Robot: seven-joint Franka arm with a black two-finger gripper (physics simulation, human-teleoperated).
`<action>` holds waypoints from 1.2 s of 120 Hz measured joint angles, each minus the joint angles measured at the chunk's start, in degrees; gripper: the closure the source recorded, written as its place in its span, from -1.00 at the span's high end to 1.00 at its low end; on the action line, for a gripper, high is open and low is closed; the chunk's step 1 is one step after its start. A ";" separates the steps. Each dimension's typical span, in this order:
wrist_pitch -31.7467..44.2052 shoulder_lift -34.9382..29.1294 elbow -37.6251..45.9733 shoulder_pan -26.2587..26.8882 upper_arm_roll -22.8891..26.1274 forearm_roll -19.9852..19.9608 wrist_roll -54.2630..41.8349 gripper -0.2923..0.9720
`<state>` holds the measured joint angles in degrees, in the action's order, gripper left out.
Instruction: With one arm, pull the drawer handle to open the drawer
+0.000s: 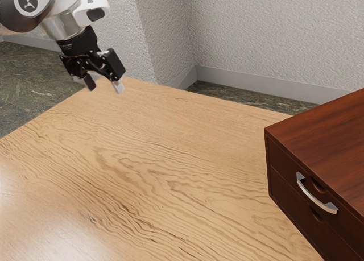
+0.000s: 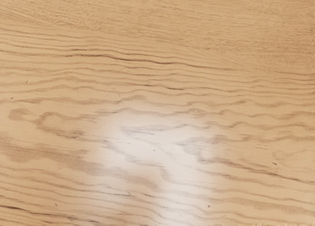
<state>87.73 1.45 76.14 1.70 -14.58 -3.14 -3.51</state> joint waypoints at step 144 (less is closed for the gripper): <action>10.39 -17.75 24.14 3.34 24.50 -5.36 54.91 0.49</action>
<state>98.12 -16.30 100.28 5.05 9.93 -8.50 51.40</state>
